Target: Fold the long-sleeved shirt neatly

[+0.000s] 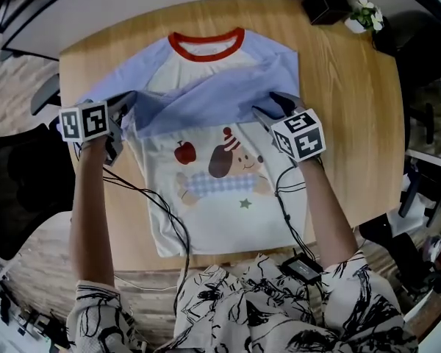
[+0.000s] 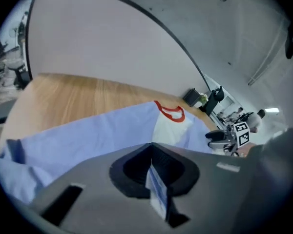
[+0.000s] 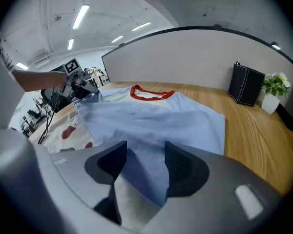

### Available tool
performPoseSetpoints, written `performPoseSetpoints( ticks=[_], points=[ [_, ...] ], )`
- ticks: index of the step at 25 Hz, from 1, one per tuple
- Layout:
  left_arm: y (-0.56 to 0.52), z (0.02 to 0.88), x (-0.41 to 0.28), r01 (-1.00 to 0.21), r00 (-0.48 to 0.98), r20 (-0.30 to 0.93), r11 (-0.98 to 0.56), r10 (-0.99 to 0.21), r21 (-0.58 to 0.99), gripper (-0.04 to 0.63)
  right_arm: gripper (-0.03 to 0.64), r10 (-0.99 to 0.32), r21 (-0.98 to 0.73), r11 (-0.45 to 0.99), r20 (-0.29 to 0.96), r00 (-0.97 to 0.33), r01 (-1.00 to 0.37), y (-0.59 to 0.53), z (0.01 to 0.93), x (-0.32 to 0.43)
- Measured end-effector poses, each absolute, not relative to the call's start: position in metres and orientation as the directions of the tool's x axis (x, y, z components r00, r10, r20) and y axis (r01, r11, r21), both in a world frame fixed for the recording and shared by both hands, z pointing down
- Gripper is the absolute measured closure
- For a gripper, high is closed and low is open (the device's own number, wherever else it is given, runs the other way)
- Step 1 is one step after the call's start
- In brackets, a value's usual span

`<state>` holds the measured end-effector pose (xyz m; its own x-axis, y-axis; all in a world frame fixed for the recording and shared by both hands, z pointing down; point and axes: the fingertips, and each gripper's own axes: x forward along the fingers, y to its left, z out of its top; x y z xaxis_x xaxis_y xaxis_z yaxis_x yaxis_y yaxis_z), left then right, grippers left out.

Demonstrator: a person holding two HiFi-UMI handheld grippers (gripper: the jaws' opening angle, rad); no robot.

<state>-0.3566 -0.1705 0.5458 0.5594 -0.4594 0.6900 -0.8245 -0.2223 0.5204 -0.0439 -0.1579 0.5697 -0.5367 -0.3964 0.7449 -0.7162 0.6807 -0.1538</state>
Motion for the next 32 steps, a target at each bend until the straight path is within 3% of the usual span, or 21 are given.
performPoseSetpoints(
  ticks=[3,6,7,9,10,12,15,17,20,24,28,32],
  points=[
    [-0.176,0.537,-0.379,-0.87,0.465,0.664,-0.166,-0.586,0.464,0.586,0.376,-0.404,-0.136,0.679,0.751,-0.522,-0.721,-0.159,0.571,-0.042],
    [-0.171,0.547,-0.392,-0.886,0.413,0.66,-0.109,-0.627,0.451,0.582,0.38,-0.41,-0.126,0.68,0.751,-0.517,-0.722,-0.16,0.572,-0.041],
    [-0.168,0.544,-0.396,-0.885,0.401,0.646,-0.094,-0.649,0.455,0.558,0.377,-0.407,-0.129,0.679,0.753,-0.517,-0.723,-0.159,0.572,-0.04],
    [-0.157,0.517,-0.411,-0.881,0.369,0.569,-0.081,-0.735,0.466,0.422,0.326,-0.401,-0.136,0.678,0.755,-0.518,-0.723,-0.157,0.567,-0.04],
    [-0.146,0.496,-0.422,-0.889,0.335,0.519,-0.083,-0.787,0.449,0.423,0.307,-0.409,-0.132,0.681,0.747,-0.524,-0.72,-0.156,0.557,-0.042],
    [-0.117,0.46,-0.455,-0.95,0.215,0.461,-0.074,-0.861,0.304,0.415,0.308,-0.439,-0.122,0.698,0.706,-0.556,-0.706,-0.158,0.528,-0.057],
    [-0.074,0.445,-0.505,-0.998,0.015,0.486,-0.042,-0.874,-0.044,0.403,0.308,-0.456,-0.125,0.733,0.639,-0.619,-0.669,-0.158,0.48,-0.103],
    [-0.058,0.447,-0.534,-0.994,-0.036,0.502,-0.023,-0.864,-0.11,0.403,0.308,-0.456,-0.118,0.758,0.607,-0.65,-0.642,-0.156,0.455,-0.14],
    [-0.047,0.454,-0.571,-0.997,-0.026,0.52,-0.013,-0.854,-0.071,0.411,0.308,-0.457,-0.086,0.796,0.564,-0.688,-0.599,-0.156,0.422,-0.197],
    [-0.039,0.47,-0.565,-0.971,0.16,0.565,-0.233,-0.809,-0.059,0.414,0.327,-0.459,0.018,0.845,0.537,-0.708,-0.535,-0.144,0.406,-0.271],
    [-0.053,0.483,-0.542,-0.918,0.238,0.609,-0.38,-0.757,-0.113,0.413,0.339,-0.404,0.087,0.897,0.557,-0.726,-0.433,-0.128,0.425,-0.346],
    [-0.079,0.478,-0.539,-0.935,0.281,0.548,-0.352,-0.788,-0.027,0.42,0.382,-0.298,0.106,0.948,0.624,-0.722,-0.3,-0.115,0.464,-0.416]
  ],
)
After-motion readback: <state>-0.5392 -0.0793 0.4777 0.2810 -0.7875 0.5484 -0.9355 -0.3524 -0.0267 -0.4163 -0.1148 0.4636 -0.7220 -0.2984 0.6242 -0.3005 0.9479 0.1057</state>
